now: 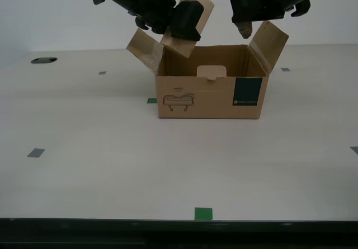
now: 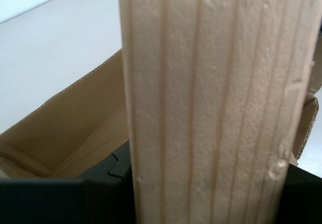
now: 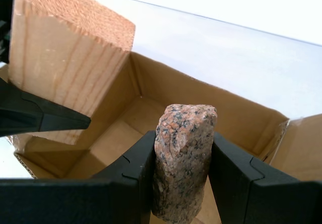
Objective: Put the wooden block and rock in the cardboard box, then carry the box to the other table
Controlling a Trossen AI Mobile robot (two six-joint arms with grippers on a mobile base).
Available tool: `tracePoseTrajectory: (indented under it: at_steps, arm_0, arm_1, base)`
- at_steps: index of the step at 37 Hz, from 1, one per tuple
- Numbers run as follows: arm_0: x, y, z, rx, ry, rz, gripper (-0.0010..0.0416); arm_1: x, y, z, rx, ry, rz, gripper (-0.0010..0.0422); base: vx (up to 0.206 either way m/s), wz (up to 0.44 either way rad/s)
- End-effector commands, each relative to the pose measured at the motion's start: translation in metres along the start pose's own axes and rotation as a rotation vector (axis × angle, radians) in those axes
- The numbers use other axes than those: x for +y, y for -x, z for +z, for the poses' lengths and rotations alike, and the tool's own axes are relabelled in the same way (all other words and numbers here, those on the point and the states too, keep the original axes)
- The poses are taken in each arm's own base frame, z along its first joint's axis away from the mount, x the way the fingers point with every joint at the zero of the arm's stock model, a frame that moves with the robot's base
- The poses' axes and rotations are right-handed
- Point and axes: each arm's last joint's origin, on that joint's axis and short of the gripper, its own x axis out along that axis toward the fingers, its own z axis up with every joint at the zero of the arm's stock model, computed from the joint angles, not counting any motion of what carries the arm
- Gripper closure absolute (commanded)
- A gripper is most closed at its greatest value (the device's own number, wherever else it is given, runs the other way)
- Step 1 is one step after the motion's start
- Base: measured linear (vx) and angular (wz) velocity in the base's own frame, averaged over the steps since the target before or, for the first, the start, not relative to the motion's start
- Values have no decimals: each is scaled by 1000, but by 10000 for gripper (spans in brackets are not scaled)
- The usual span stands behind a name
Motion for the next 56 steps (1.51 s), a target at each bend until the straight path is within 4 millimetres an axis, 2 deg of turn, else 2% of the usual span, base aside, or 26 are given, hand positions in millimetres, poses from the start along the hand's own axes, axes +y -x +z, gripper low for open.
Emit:
tracePoseTrajectory:
  at_steps: [1,9,56]
  arm_0:
    - [-1,-7,-4,11,7,-3,407]
    - [-4,-23,-14,58,-1,12,407]
    - [-3,-23,-14,58,-8,13,403]
  arm_1:
    - [0,0,2,-15,-7,-2,412]
    - [0,0,2,-18,-8,-1,412]
    - [0,0,1,-5,3,0,405]
  base:
    - [0,0]
    - [0,0]
    - [0,0]
